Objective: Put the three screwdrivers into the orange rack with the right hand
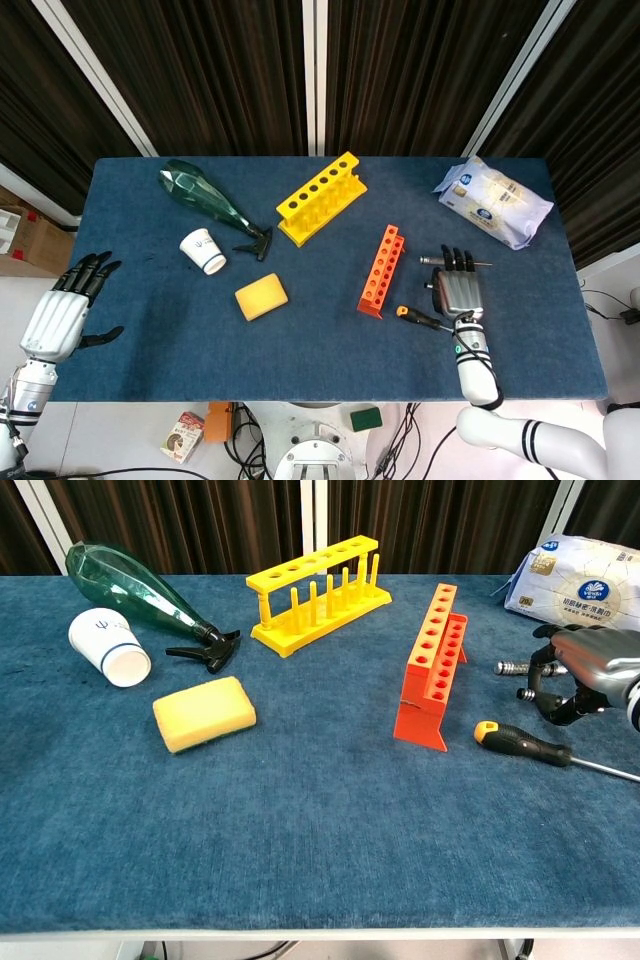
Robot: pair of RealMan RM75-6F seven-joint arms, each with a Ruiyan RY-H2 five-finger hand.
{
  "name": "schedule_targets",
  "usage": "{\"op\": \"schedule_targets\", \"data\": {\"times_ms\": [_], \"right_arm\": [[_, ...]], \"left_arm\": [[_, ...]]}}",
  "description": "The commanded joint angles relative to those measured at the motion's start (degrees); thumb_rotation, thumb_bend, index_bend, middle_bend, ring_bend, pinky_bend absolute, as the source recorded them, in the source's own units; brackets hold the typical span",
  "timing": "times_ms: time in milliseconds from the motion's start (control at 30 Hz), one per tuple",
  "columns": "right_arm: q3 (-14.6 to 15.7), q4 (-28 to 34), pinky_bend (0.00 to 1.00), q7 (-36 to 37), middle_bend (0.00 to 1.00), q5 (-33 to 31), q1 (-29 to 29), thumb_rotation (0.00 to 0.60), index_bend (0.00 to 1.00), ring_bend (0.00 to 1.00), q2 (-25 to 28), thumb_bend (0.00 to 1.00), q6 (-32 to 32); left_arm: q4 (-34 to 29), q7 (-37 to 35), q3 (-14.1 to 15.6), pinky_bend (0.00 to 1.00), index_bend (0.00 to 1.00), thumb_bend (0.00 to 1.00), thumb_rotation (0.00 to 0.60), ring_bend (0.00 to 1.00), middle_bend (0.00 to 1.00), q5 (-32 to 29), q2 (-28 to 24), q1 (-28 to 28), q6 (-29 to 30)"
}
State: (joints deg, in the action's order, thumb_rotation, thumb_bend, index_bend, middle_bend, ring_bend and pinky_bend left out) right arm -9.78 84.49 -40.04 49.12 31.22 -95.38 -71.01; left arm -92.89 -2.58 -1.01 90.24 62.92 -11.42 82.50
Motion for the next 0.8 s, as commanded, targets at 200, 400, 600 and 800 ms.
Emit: {"op": "schedule_targets", "data": {"times_ms": [200, 400, 600, 800], "right_arm": [[-0.39, 6.76, 0.0, 13.23, 0.04, 9.68, -3.09, 0.6, 0.6, 0.0, 5.63, 0.51, -1.63], [-1.76, 13.71, 0.0, 24.35, 0.05, 18.09, -4.77, 0.6, 0.6, 0.0, 10.18, 0.51, -3.59], [-4.1, 18.02, 0.0, 34.72, 0.06, 25.78, -5.11, 0.6, 0.6, 0.0, 12.43, 0.51, -6.1], [-5.98, 15.95, 0.0, 51.09, 0.07, 28.08, -4.74, 0.6, 0.61, 0.0, 10.06, 0.52, -5.34]], "left_arm": [[-0.61, 0.69, -0.09, 0.19, 0.12, 0.04, 0.6, 0.03, 0.04, 0.12, -0.15, 0.04, 0.06], [-0.97, 1.25, -0.11, 0.19, 0.12, 0.04, 0.6, 0.03, 0.04, 0.05, -0.14, 0.03, -0.14], [-1.58, 1.22, 0.27, 0.19, 0.12, 0.04, 0.6, 0.03, 0.04, 0.69, -0.97, 0.22, -0.02], [-1.37, 0.67, 0.16, 0.19, 0.12, 0.04, 0.6, 0.03, 0.04, 0.62, -1.27, 0.36, 0.19]]}}
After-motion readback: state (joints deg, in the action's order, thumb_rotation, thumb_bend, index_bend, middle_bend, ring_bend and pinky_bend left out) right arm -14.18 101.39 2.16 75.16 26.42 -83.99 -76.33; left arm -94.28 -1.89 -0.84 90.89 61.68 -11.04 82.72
